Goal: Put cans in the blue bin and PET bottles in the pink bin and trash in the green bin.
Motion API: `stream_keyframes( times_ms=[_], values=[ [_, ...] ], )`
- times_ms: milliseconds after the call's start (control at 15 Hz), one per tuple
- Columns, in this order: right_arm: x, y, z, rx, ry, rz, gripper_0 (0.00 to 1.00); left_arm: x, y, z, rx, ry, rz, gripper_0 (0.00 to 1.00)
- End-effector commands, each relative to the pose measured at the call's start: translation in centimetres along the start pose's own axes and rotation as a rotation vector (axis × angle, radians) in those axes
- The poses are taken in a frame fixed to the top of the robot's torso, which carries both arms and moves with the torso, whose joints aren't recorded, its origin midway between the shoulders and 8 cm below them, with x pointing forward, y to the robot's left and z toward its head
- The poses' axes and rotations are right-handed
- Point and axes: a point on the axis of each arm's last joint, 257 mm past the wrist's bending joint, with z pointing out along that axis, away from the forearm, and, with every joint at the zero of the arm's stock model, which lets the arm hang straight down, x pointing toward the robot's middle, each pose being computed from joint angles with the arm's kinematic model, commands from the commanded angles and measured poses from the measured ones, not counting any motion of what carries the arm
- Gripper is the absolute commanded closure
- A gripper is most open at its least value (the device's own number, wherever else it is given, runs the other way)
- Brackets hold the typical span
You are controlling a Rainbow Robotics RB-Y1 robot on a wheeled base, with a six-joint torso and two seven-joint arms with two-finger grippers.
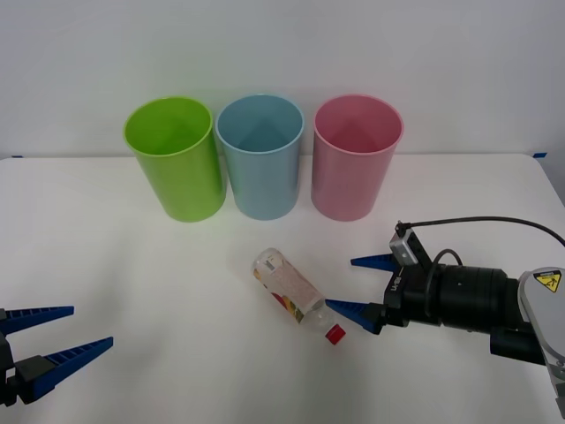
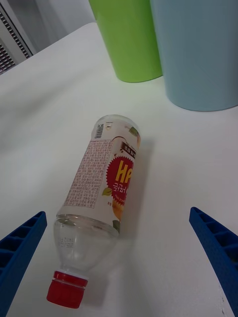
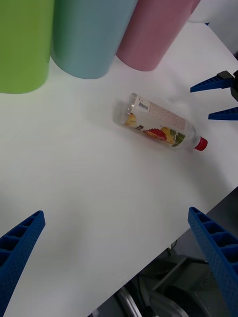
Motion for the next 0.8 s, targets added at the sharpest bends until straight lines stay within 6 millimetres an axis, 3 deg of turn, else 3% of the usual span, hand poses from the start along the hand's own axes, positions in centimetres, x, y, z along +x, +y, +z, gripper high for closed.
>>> stream_keyframes(
  times_ms=[67,800],
  values=[
    [0.0,0.0,0.0,0.000,0.000,0.000,0.00,0.5,0.5,0.0,-0.018,0.018,0.001,0.00],
    [0.0,0.0,0.0,0.000,0.000,0.000,0.00,1.5,0.0,1.6,0.002,0.064,-0.011,0.00]
  ],
)
